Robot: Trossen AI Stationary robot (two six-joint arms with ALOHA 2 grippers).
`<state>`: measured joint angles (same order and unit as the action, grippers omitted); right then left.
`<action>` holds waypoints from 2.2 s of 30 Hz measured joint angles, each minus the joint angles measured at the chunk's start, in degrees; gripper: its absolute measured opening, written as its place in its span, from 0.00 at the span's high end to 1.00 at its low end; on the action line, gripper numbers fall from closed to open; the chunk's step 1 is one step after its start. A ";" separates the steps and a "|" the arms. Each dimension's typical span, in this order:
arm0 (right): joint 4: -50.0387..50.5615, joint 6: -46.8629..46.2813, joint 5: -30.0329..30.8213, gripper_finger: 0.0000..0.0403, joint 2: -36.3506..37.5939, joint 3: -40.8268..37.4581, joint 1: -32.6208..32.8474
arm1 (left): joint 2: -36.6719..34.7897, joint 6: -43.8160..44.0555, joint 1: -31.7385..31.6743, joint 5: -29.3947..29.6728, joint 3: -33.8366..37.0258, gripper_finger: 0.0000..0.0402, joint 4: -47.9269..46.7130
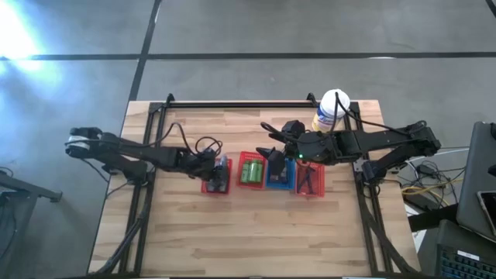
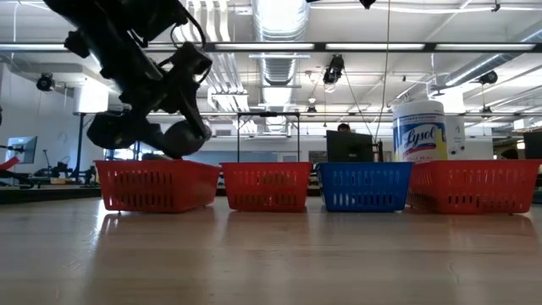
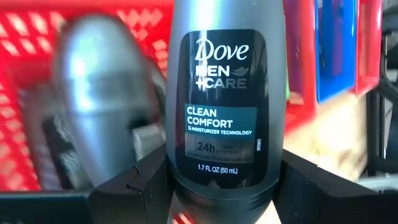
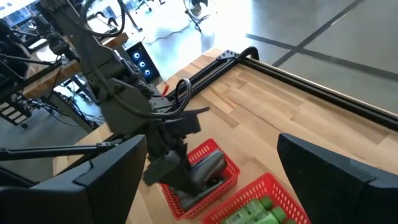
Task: Pick & Place Travel size toiletries
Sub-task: Put the gray deodorant into the left orange basket, then return to Home Position
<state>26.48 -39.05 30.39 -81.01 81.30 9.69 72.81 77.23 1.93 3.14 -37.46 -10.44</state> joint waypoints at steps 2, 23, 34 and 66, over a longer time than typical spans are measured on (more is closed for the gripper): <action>0.07 0.00 0.00 0.11 0.00 0.00 0.00 | 0.00 -0.01 0.74 -0.85 -1.17 0.44 -0.81; 0.86 0.22 0.06 0.15 0.00 -0.38 0.02 | 2.88 0.69 2.84 -2.35 -10.49 0.45 -19.98; 2.27 0.22 0.22 0.11 0.00 -1.18 0.04 | 3.72 1.16 2.84 -2.62 -10.33 0.40 -20.15; 8.37 5.38 -15.04 0.18 17.68 -12.89 0.81 | -8.73 -30.06 16.41 22.33 -23.56 0.35 -20.24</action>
<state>34.85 -33.66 15.35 -63.33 68.41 10.51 64.08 47.17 18.34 25.47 -61.02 -30.69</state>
